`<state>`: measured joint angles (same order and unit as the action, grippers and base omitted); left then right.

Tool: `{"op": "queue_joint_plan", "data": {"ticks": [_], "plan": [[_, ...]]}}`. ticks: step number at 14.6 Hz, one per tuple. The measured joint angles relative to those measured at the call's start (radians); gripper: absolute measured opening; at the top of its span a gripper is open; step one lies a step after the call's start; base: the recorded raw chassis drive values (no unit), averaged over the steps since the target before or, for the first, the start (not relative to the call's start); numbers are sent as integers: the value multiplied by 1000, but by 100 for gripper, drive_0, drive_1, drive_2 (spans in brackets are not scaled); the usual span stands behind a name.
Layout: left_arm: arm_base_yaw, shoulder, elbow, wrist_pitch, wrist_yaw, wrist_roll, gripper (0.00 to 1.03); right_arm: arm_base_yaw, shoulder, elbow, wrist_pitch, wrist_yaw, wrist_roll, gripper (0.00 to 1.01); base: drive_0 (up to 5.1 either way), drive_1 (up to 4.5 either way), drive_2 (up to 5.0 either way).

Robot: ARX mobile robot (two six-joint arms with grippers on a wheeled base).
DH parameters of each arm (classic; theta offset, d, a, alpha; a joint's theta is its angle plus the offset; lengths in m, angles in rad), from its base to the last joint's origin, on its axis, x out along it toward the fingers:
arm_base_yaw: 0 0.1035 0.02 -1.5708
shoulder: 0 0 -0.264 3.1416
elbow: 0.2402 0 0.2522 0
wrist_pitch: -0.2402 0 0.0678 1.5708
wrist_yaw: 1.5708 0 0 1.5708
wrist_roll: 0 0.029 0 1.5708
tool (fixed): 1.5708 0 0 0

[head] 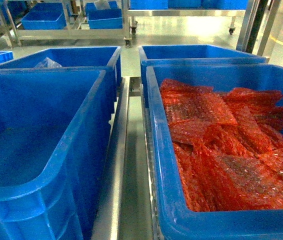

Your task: Pick blue part to blue bin on bottom shelf

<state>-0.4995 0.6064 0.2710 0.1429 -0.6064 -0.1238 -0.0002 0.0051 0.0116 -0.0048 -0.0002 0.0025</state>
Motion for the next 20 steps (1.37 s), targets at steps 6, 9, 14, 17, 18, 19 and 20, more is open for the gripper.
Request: {"op": "queue_joint_plan", "data": {"ticks": [6, 9, 14, 17, 18, 19, 20], "plan": [[0, 0, 0, 0, 0, 0, 43, 0, 0, 0, 0, 0, 0, 98, 0, 0, 0], [0, 0, 0, 0, 0, 0, 43, 0, 0, 0, 0, 0, 0, 98, 0, 0, 0], [0, 0, 0, 0, 0, 0, 43, 0, 0, 0, 0, 0, 0, 98, 0, 0, 0], [0, 0, 0, 0, 0, 0, 43, 0, 0, 0, 0, 0, 0, 98, 0, 0, 0], [0, 0, 0, 0, 0, 0, 43, 0, 0, 0, 0, 0, 0, 98, 0, 0, 0], [0, 0, 0, 0, 0, 0, 43, 0, 0, 0, 0, 0, 0, 98, 0, 0, 0], [0, 0, 0, 0, 0, 0, 43, 0, 0, 0, 0, 0, 0, 98, 0, 0, 0]]}}
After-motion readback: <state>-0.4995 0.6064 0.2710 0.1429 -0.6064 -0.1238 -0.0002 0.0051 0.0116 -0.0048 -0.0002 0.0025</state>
